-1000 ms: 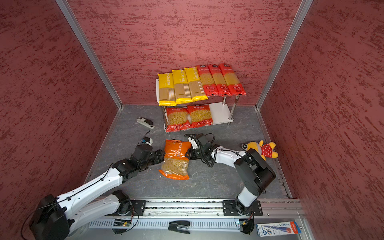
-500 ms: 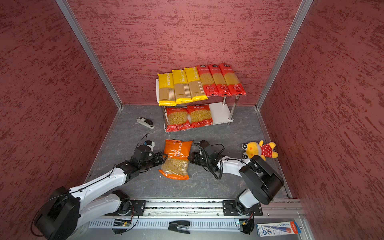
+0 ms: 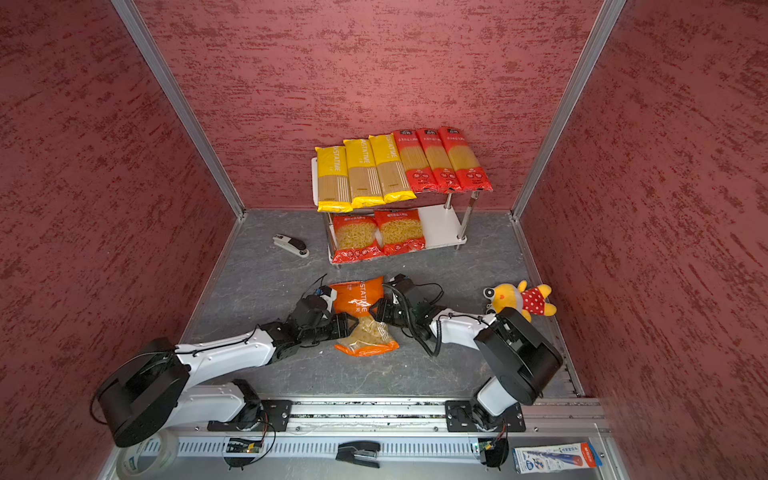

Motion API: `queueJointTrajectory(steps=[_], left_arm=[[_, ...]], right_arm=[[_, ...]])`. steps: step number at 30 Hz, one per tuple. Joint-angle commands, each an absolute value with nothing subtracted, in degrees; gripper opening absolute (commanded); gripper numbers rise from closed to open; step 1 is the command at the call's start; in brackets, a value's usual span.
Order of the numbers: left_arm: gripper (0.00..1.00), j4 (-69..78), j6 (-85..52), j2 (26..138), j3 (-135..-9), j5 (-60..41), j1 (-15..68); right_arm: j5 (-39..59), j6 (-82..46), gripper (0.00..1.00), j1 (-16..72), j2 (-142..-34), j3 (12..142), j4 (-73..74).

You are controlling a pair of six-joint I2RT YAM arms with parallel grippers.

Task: Place and organize the pasta boxes and bags onto the shelf
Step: 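Grasp the orange macaroni bag with both grippers and lift it, then carry the orange bag with both grippers onto the lower shelf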

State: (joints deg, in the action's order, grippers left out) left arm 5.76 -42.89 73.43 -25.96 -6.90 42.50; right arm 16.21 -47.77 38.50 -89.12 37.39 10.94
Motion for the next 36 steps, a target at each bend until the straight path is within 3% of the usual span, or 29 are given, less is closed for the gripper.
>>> queueJointTrajectory(steps=[1,10,23,26,32,36], left_arm=[[0.68,7.1,-43.1,71.2,-27.0,-7.1,41.7],[0.7,-4.9,-44.1,60.0,-25.3,-8.2,34.4],[0.66,6.8,-46.8,73.3,-26.5,-1.9,41.5],[0.62,7.7,-46.2,75.8,-28.1,-2.7,41.6],[0.45,11.0,-44.9,78.5,-30.1,-6.2,42.0],[0.44,12.8,-45.5,78.7,-30.3,-7.4,42.4]], right_arm=[[17.9,-42.4,0.62,36.0,-87.2,39.4,5.9],[9.5,-37.5,0.72,34.9,-80.3,39.5,-4.9],[9.4,-41.6,0.7,42.8,-88.8,40.9,5.4],[13.2,-42.1,0.65,43.2,-91.4,40.6,9.8],[19.7,-42.9,0.46,43.2,-91.3,38.6,18.4],[19.7,-41.7,0.29,42.6,-89.5,37.9,18.4]])
